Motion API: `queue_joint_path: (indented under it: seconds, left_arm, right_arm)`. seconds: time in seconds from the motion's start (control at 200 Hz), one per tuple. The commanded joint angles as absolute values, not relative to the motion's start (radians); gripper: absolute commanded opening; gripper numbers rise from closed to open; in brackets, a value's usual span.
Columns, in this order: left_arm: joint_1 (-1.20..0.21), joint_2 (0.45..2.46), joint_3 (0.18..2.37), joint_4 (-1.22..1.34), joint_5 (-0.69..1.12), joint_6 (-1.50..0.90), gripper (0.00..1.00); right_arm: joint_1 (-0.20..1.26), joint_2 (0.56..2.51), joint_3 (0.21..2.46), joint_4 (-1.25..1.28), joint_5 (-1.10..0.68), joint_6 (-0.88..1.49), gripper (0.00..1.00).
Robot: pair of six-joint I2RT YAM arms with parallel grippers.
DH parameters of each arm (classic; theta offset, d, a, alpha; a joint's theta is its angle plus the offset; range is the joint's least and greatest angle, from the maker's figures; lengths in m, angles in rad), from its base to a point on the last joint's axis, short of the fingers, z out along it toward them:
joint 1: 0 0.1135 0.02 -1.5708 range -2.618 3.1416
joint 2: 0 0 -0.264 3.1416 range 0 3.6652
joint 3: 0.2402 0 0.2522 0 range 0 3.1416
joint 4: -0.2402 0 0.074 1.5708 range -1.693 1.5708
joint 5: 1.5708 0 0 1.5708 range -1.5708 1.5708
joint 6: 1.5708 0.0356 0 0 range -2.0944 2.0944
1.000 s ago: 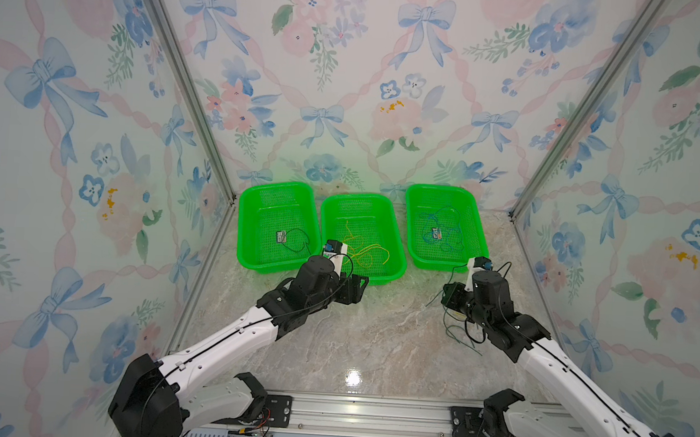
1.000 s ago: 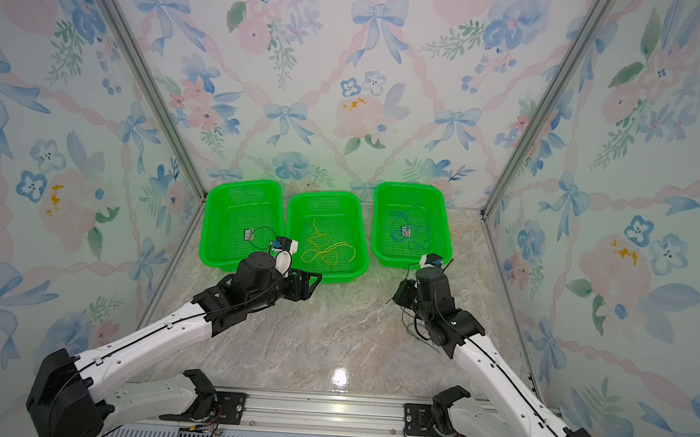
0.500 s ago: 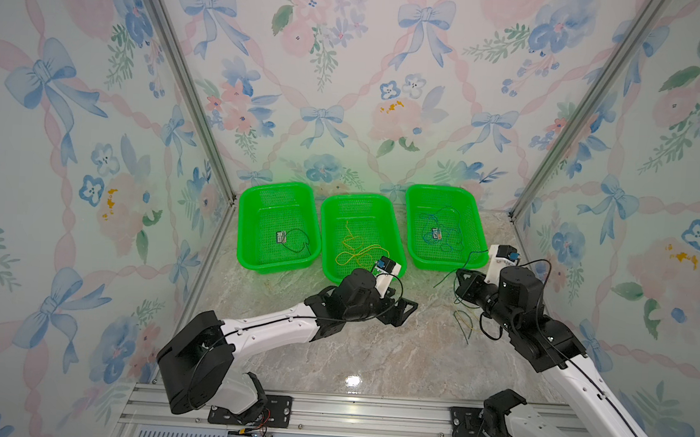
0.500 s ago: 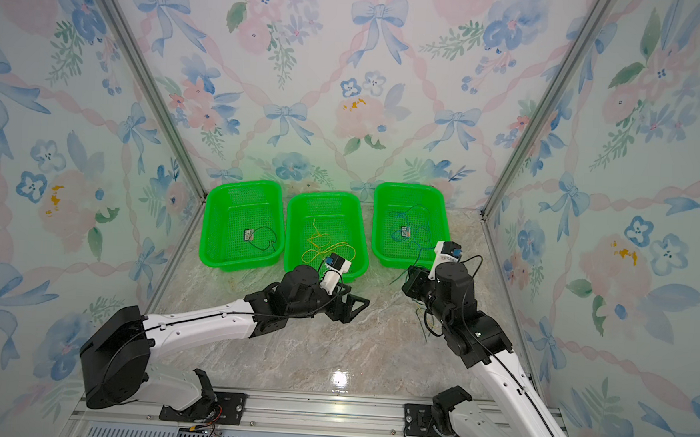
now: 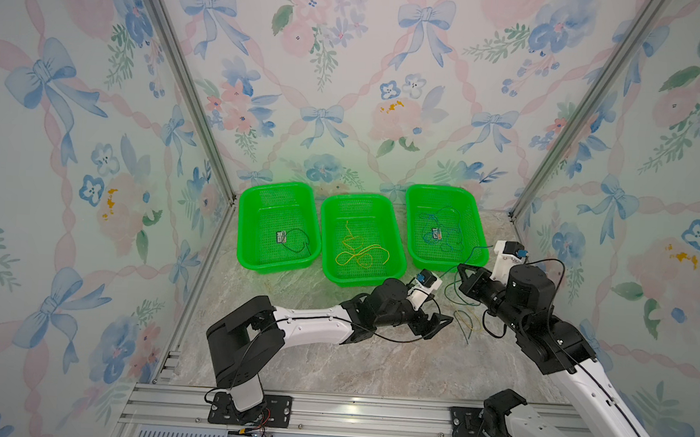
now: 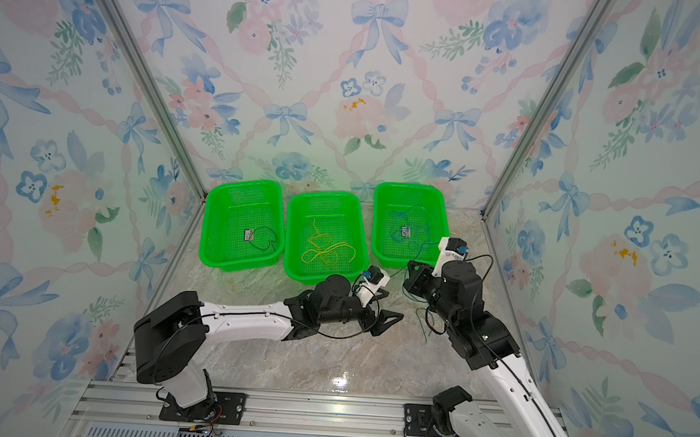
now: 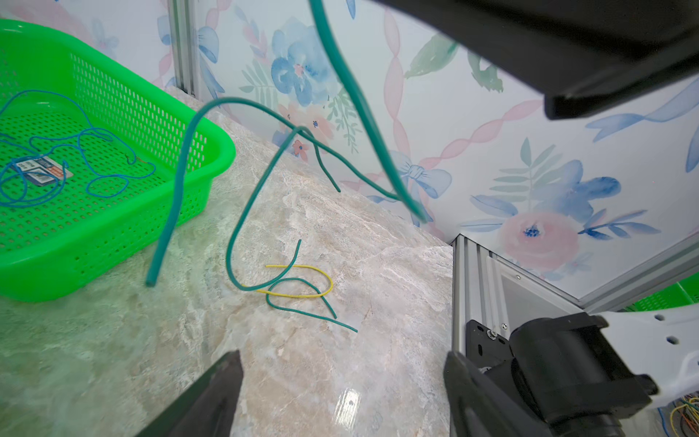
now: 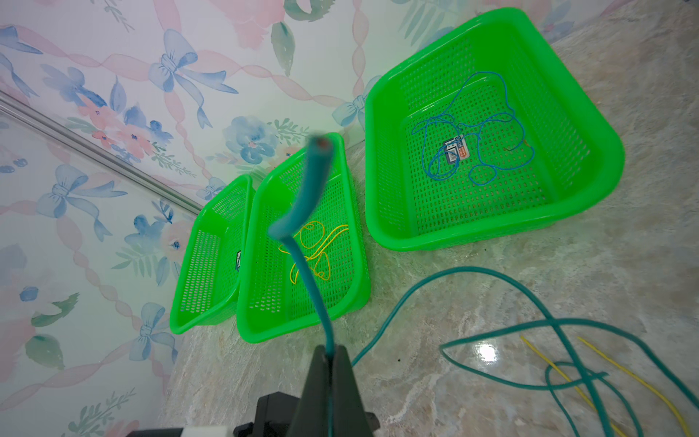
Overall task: Untangle and sort cables by color
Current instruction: Untie the cable.
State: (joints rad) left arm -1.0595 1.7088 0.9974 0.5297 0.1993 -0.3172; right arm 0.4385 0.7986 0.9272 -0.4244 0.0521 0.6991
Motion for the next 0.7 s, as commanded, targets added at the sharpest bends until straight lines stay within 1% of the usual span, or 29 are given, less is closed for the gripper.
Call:
queue_joint_path:
  seconds: [0.0,0.135,0.455,0.635,0.695]
  left_arm:
    - [-1.057,1.76,1.034,0.586,0.198,-0.27,0.88]
    - [-1.052,1.794,1.048,0.592,0.129,-0.263,0.88]
    - [-1.039,1.842,1.06,0.626,0.098,-0.213,0.87]
    - [-1.037,1.83,0.986,0.769,0.065,-0.143,0.88]
    - [-1.034,1.827,0.971,0.799,0.065,-0.124,0.88]
  right_arm:
    - [0.436,0.787,0.965,-0.43,0.014,0.731,0.0]
    - [0.435,0.78,0.977,-0.422,-0.012,0.746,0.0]
    - [0.436,0.757,1.004,-0.43,-0.049,0.752,0.0]
    - [0.436,0.746,1.006,-0.426,-0.076,0.721,0.0]
    - [0.436,0.741,0.995,-0.404,-0.11,0.723,0.0]
